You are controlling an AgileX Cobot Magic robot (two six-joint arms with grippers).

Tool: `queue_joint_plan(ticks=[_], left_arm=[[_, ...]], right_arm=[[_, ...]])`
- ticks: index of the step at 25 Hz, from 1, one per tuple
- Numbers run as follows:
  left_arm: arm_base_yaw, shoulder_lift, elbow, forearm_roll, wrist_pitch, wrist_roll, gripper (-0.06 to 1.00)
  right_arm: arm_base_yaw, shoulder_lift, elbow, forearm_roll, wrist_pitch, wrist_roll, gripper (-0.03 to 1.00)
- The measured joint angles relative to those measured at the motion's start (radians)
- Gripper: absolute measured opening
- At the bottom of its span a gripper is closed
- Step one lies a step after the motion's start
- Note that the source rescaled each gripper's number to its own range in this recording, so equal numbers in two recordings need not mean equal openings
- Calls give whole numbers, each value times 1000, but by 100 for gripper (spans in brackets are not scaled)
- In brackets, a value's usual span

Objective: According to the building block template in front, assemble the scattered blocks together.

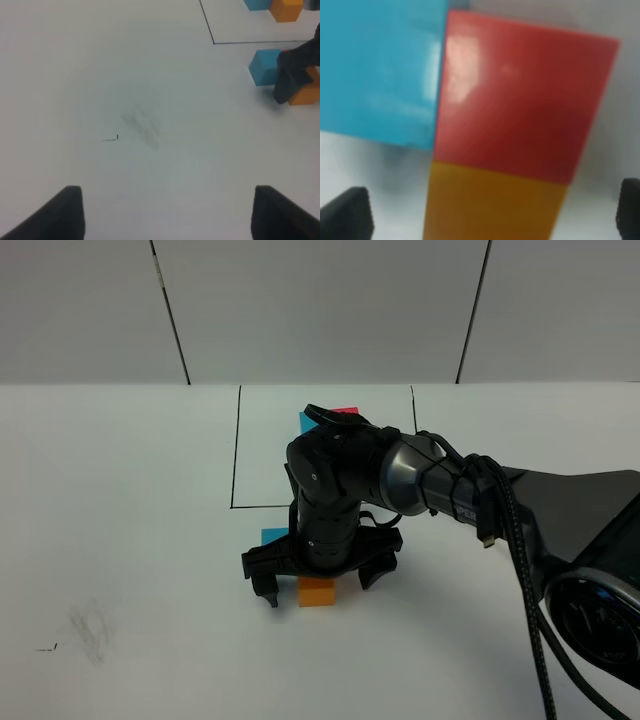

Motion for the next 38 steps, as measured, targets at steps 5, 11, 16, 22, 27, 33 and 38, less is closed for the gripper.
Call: queue_joint_plan(ticks=[5, 11, 16, 22, 27, 33, 38], left_arm=[[0, 0, 0, 0, 0, 0, 100], [0, 0, 0, 0, 0, 0, 100], [0, 0, 0, 0, 0, 0, 100], [0, 0, 0, 0, 0, 0, 100], [0, 0, 0, 0, 0, 0, 100], [0, 0, 0, 0, 0, 0, 100], [0, 0, 0, 0, 0, 0, 100]], right_arm=[[0, -54, 0, -30, 42, 21, 100], [1, -124, 1, -61, 80, 22, 97], [1, -177, 1, -187, 186, 22, 82], [1, -233, 1, -268, 216, -12, 54], [1, -318, 1, -312, 218, -100, 48], [1, -431, 1, -436, 222, -230, 48], [1, -510, 1, -503, 224, -264, 48]])
